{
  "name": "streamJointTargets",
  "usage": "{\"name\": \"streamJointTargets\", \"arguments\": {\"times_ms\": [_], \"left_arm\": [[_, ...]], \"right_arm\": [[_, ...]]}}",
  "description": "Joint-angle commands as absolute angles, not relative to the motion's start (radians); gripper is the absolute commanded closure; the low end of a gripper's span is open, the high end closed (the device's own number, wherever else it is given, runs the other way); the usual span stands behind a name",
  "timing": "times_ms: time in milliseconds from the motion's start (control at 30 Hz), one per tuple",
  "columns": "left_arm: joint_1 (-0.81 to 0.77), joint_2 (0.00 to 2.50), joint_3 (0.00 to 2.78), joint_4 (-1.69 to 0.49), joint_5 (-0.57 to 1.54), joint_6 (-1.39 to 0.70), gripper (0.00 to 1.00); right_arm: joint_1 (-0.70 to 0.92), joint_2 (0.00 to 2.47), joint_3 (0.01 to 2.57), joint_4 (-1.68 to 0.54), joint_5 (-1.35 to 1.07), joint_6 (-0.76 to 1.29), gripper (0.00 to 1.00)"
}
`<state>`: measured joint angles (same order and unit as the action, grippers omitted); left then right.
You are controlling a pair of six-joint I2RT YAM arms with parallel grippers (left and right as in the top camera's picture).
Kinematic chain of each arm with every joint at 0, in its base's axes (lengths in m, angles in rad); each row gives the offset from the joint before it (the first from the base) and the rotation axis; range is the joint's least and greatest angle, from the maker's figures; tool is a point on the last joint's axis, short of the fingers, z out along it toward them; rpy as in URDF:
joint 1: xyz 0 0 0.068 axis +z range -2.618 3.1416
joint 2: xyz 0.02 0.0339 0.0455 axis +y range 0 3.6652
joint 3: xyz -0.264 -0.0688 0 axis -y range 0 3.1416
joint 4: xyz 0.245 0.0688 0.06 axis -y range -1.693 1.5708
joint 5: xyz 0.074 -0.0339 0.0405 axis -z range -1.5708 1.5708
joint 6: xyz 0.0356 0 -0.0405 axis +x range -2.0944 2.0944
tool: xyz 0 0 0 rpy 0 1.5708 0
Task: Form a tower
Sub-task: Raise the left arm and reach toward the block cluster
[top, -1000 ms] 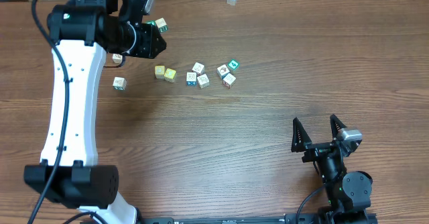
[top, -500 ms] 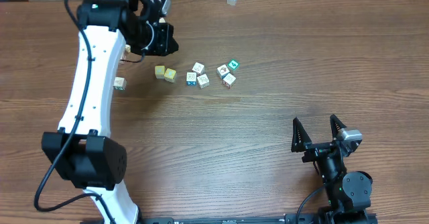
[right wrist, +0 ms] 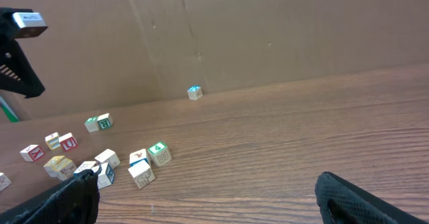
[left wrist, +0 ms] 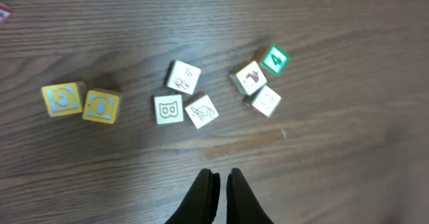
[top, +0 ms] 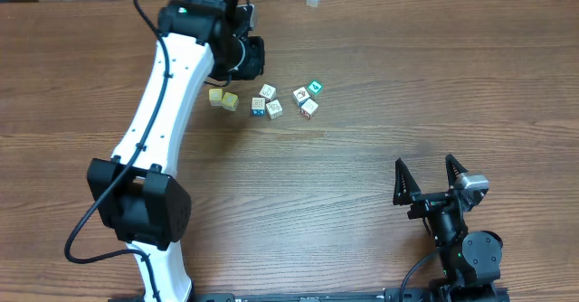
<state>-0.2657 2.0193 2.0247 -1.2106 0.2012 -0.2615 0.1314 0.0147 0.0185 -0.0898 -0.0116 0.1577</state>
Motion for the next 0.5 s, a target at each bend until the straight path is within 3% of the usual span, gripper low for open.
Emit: {"name": "streamJointTargets", "arguments": {"times_ms": [0, 233, 300, 400, 467], "left_arm": [[-0.299, 2.036, 2.049, -1.192, 0.07, -0.353, 0.96], [-0.335, 2.036, 2.048, -1.145, 0.068, -0.409, 0.88], [-0.341, 2.036, 2.048, -1.133, 0.068, -0.413, 0.72], [-0.349, 2.037, 2.048, -1.121, 0.068, -0.427, 0.59], [-0.353, 2.037, 2.048, -1.118, 0.069, -0.427, 0.41]], "right_arm": [[0.129, 0.003, 0.008, -0.084, -0.012, 0.163, 0.0], [0.129, 0.003, 0.008, -0.084, -0.012, 0.163, 0.0], [0.129, 0.003, 0.008, -0.084, -0.012, 0.163, 0.0], [0.129, 0.003, 0.008, -0.084, -0.012, 0.163, 0.0], [0.129, 0.003, 0.008, -0.084, -0.012, 0.163, 0.0]]}}
